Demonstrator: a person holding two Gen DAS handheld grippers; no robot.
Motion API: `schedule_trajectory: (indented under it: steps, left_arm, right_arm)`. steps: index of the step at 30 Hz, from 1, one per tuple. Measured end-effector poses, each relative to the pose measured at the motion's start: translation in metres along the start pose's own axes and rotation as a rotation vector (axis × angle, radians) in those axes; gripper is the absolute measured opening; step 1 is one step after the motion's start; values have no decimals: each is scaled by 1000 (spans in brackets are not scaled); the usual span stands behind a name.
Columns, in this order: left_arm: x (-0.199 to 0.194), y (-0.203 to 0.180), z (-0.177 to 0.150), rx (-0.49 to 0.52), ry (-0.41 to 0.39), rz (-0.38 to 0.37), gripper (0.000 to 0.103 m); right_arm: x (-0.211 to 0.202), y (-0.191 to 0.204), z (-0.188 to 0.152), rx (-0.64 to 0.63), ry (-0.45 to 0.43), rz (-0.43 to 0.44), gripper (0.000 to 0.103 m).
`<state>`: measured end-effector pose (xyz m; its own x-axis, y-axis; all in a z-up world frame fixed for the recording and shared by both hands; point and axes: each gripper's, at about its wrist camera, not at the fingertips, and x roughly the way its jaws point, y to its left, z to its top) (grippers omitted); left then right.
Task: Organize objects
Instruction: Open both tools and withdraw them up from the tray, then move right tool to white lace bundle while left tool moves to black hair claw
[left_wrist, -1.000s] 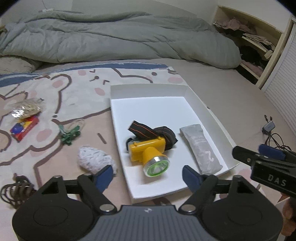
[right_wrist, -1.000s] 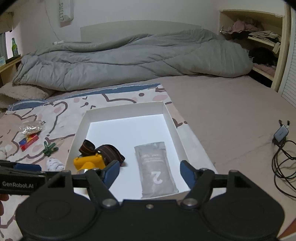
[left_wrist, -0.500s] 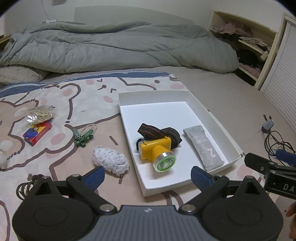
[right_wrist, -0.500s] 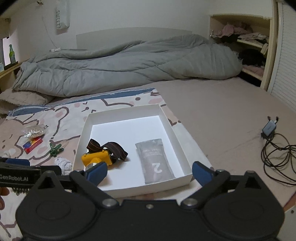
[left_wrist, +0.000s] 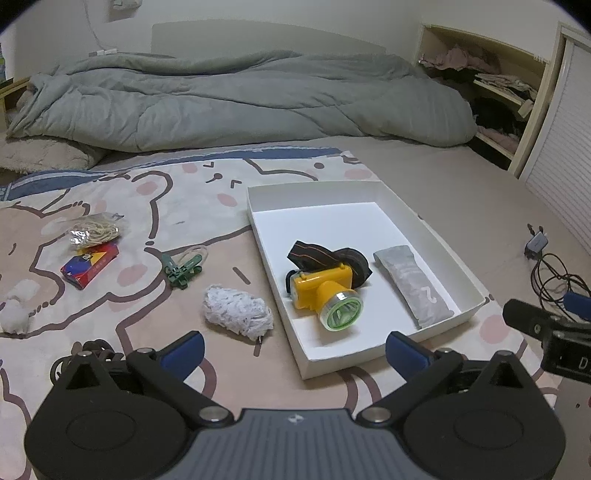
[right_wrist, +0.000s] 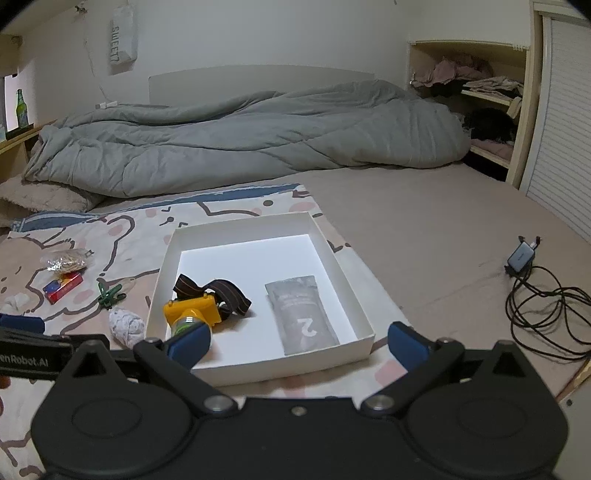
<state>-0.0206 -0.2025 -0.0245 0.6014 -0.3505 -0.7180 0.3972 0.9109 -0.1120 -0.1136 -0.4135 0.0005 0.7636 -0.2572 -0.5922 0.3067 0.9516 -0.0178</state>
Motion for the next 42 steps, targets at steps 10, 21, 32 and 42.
schedule_trajectory:
  steps: [10, 21, 32, 42]
  left_arm:
    - [-11, 12, 4, 20, -27, 7, 103]
    - [-25, 59, 2, -11, -54, 58, 103]
    - [-39, 128, -4, -85, -64, 163, 103]
    - [-47, 170, -15, -118, -65, 226, 103]
  right_arm:
    - [-2, 3, 0, -12, 1, -17, 103]
    - [8, 29, 3, -4, -2, 27, 103]
    - [23, 96, 4, -61, -8, 120, 103]
    - [28, 148, 1, -97, -9, 202, 103]
